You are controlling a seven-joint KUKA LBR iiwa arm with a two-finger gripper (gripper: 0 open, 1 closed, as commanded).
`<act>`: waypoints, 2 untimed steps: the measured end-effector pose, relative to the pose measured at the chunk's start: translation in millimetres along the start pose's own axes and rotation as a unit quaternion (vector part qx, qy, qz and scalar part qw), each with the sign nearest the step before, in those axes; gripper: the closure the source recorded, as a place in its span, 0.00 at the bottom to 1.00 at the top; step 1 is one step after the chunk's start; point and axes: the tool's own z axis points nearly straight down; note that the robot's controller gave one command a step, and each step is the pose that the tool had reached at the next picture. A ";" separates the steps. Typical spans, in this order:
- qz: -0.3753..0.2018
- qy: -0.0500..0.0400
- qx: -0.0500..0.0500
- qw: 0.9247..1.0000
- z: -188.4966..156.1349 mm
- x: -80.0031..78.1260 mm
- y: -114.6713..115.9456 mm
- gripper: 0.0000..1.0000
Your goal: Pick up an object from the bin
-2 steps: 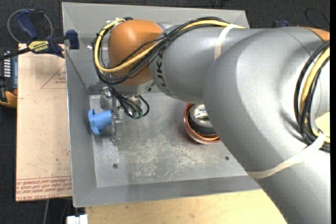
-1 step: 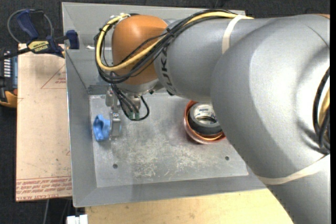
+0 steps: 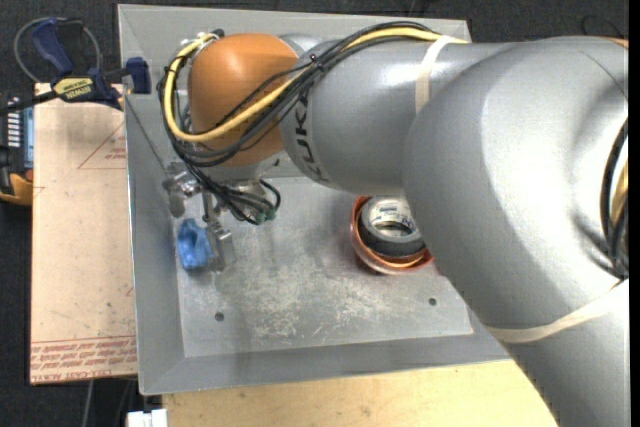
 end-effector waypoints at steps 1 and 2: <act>0.012 -0.002 0.001 1.000 30.0 10.5 0.9 0.00; -0.117 -0.004 0.002 0.993 29.0 17.3 8.2 1.00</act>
Offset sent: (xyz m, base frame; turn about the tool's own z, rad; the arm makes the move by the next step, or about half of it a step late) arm -0.0205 -0.0008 -0.0298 -0.2397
